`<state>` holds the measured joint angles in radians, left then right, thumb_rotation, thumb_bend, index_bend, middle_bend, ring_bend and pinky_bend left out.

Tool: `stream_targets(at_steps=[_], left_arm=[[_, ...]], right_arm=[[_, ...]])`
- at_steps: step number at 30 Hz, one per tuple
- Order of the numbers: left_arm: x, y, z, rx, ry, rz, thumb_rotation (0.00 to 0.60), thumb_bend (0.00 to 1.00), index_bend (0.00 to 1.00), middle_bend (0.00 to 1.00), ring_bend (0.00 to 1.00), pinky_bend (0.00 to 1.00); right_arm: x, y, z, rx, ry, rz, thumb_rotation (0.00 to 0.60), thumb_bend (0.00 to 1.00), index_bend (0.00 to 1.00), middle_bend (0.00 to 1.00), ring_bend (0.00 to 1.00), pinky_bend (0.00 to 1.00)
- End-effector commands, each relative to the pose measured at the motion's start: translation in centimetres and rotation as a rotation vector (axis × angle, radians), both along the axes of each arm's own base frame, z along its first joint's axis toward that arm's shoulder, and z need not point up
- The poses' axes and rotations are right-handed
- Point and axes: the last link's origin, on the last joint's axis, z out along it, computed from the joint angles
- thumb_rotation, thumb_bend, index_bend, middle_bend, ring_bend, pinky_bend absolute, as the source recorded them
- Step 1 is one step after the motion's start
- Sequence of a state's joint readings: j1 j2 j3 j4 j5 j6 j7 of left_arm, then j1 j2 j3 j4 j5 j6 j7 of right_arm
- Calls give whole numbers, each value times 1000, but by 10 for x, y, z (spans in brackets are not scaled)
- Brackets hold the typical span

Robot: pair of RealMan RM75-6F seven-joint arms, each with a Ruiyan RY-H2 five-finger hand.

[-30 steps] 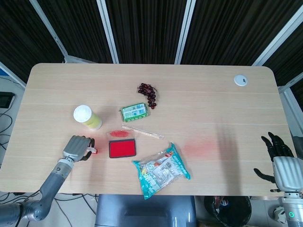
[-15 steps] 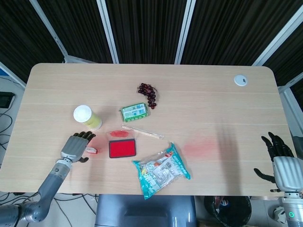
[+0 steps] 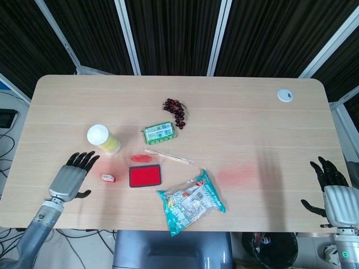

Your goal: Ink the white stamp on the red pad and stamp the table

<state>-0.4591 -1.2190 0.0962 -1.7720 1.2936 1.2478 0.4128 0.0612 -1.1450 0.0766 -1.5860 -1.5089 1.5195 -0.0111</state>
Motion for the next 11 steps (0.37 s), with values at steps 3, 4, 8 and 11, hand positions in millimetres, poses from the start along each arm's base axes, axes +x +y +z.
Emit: stream_targets(at_steps=[3,4,8,11], left_arm=[[-28,-40,50,125,-21,-33,600,110,0,0,0,30],[-32,-44,55,144,-29,-31,600,109,0,0,0,27],[-52,-64,72,211,-62,-1,600,105,0,0,0,16],[-60,-70,80,240,-71,3,600,105,0,0,0,16]], right_arm=[[0,0,0,-3,3,-2,600,175,135,0,0,190],[0,0,0,-4,3,-2,600,175,135,0,0,190],[1,0,0,-6,8,0,600,174,135,0,0,190],[1,1,-1,-6,13,0,600,175,135,0,0,190]])
